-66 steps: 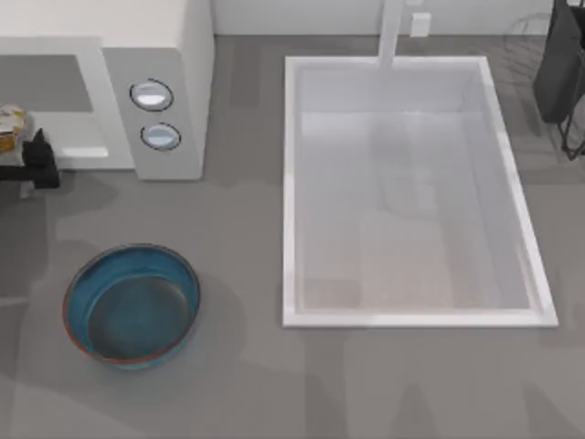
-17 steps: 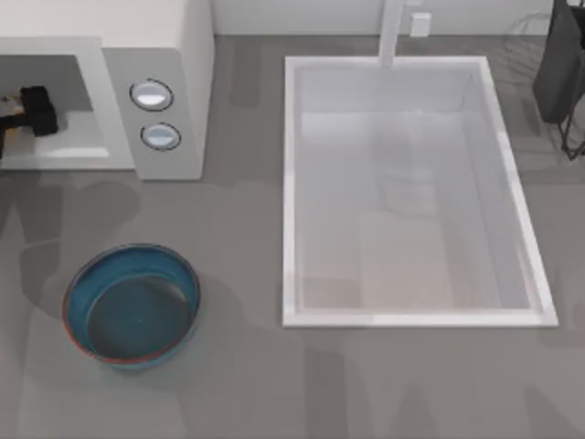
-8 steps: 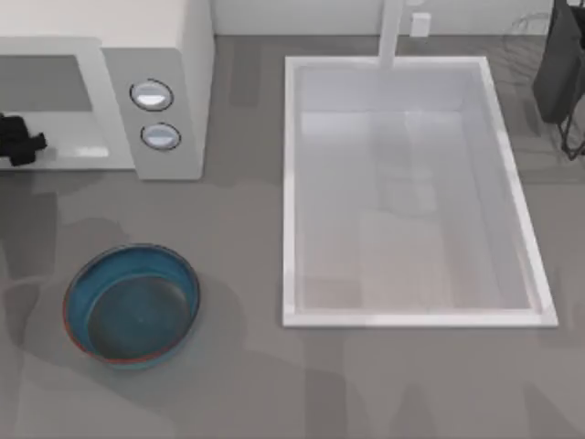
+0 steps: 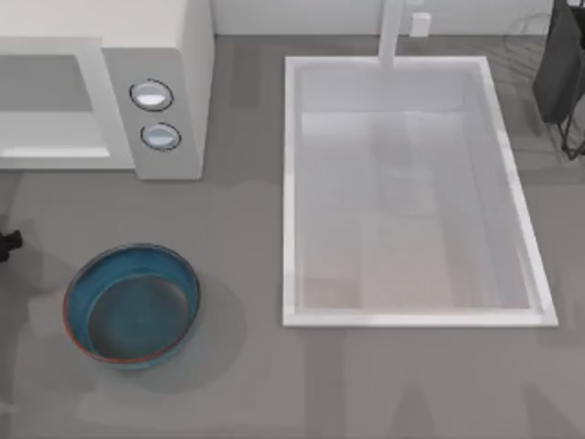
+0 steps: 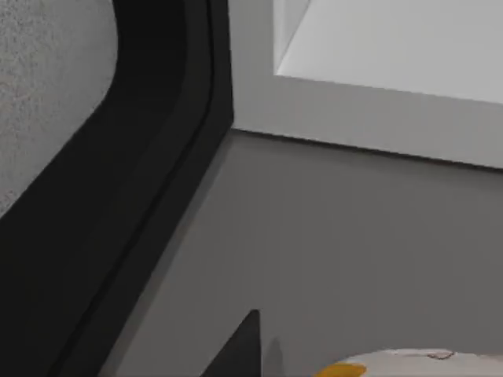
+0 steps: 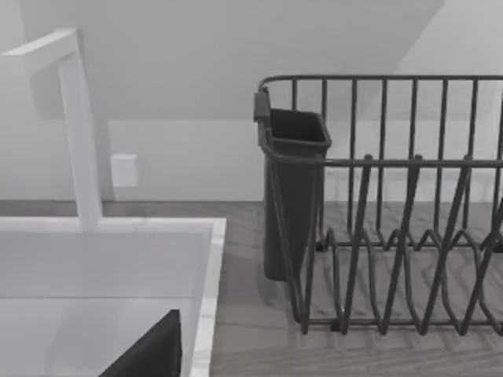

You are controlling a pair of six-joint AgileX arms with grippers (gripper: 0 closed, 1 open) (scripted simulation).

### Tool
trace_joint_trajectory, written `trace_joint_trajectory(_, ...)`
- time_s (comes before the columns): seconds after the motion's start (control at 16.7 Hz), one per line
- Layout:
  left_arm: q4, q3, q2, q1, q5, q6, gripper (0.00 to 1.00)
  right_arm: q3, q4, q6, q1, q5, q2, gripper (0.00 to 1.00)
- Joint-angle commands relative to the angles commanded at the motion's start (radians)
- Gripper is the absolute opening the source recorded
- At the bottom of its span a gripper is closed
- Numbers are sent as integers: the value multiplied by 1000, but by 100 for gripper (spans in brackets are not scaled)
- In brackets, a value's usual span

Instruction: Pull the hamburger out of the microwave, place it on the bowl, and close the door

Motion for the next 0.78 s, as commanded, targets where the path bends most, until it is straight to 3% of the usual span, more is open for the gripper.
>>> trace_joint_trajectory(0.42,82,-99,-41,21,20,7,0,0,0,0,0,0,0,100)
trace_joint_trajectory(0.78,-29,-84,-142,15,17,8,0,0,0,0,0,0,0,100)
